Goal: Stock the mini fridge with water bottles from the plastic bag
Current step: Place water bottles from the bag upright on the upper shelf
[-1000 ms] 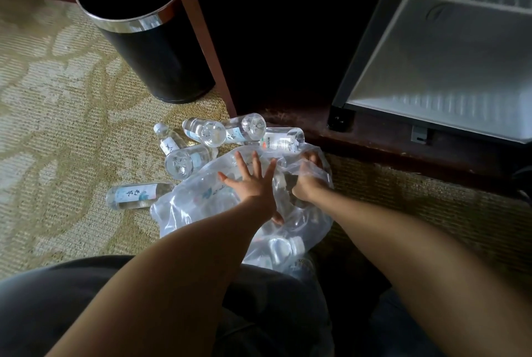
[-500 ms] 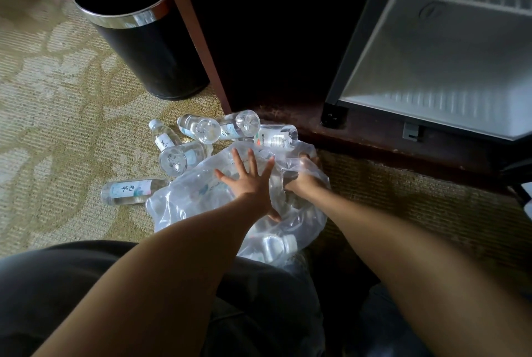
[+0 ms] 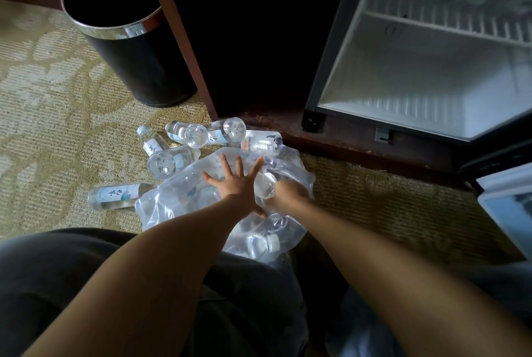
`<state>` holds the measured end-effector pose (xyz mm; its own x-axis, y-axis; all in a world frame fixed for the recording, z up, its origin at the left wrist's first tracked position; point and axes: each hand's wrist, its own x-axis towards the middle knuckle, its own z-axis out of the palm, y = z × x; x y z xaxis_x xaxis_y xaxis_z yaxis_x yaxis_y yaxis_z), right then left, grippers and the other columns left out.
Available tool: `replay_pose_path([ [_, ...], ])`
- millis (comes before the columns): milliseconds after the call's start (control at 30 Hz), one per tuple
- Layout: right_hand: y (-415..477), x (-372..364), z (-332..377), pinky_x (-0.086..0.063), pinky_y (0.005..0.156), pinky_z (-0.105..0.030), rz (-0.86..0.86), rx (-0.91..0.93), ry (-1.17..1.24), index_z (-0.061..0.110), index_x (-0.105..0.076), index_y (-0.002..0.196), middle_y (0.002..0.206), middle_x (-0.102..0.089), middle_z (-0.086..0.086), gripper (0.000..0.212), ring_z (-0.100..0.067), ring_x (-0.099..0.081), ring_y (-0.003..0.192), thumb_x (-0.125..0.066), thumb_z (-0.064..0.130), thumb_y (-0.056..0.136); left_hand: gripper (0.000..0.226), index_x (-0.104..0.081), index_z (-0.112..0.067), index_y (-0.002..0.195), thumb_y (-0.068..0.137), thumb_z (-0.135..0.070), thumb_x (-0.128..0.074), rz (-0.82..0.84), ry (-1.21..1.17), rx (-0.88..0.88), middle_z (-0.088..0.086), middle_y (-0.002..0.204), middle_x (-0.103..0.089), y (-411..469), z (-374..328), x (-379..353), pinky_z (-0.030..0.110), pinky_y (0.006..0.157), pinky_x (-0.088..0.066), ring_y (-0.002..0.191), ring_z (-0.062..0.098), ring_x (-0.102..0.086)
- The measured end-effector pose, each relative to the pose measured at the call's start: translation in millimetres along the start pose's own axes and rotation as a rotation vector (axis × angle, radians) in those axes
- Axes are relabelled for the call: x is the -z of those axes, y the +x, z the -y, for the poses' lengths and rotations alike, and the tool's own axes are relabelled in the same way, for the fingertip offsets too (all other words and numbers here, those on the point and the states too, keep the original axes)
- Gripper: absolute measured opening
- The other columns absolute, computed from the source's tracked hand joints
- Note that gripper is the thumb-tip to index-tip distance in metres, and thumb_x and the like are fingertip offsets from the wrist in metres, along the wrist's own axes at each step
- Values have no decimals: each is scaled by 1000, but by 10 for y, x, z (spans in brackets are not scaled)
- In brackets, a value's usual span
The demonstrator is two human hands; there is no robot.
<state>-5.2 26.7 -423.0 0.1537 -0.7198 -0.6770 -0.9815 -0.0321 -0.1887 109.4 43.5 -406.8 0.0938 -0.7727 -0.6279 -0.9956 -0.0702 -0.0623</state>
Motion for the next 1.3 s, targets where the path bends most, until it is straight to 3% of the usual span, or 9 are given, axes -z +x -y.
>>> replay_pose_path([
  [200,-307,1,-176,-43,60,-24,246,-97,437,11,-59,107,88,-55,-3,34,-13,-52,68,-61,39,87,127,28,-42,141,64,-65,-69,-41,8,19,8,157,20,-22,-24,-41,78,100,-8,138,45,24],
  [300,-513,482,-549,-39,50,-18,387,-21,354,14,-56,77,66,-55,1,20,-9,-51,53,-60,29,89,121,25,-41,143,67,-71,-63,-50,49,29,9,156,22,-31,-46,-105,78,100,-8,137,46,25],
  [433,-792,1019,-842,-48,46,-19,509,7,241,5,-59,80,48,-61,1,28,-9,-58,43,-70,30,85,119,11,-39,148,62,-77,-63,-3,26,-49,12,158,15,-141,-25,-64,79,99,-3,140,44,20],
  [600,-1071,1444,-896,-47,61,-22,367,112,187,10,-59,73,61,-64,-2,38,-11,-64,54,-66,45,85,121,-1,-30,151,60,-70,-71,-209,-263,-315,7,158,-13,-334,-179,203,66,108,5,145,29,-14],
  [700,-1231,1691,-922,-46,63,-25,308,127,177,10,-61,75,63,-66,-1,40,-13,-66,58,-65,49,84,93,-33,-22,141,66,-59,-74,-406,-461,-408,4,143,-43,-525,-388,470,48,115,-21,131,24,-41],
  [800,-1405,1929,-976,-50,69,-25,247,136,186,7,-66,87,71,-71,-5,46,-14,-68,65,-65,52,82,75,-48,-23,127,65,-56,-77,-515,-517,-464,-1,123,-60,-675,-482,696,34,96,-37,111,21,-56],
  [933,-1629,2128,-1066,-49,87,-31,137,201,258,11,-64,83,73,-74,-3,43,-15,-70,74,-64,53,81,76,-51,-20,126,64,-53,-80,-527,-576,-449,0,118,-63,-892,-563,924,27,79,-43,105,22,-59],
  [1067,-1720,2193,-1098,-48,67,-22,-42,243,428,4,-60,92,70,-72,0,52,-9,-67,65,-67,54,79,80,-54,-25,126,58,-62,-78,-493,-583,-363,-1,116,-65,-1003,-548,1122,30,82,-50,101,20,-61],
  [1300,-1781,2269,-860,-55,74,-34,-403,264,919,12,-50,96,93,-65,-6,44,-18,-65,76,-52,55,90,74,-67,-29,97,48,-84,-63,-505,-763,-254,-12,82,-70,-1222,-621,1700,31,72,-57,74,9,-67],
])
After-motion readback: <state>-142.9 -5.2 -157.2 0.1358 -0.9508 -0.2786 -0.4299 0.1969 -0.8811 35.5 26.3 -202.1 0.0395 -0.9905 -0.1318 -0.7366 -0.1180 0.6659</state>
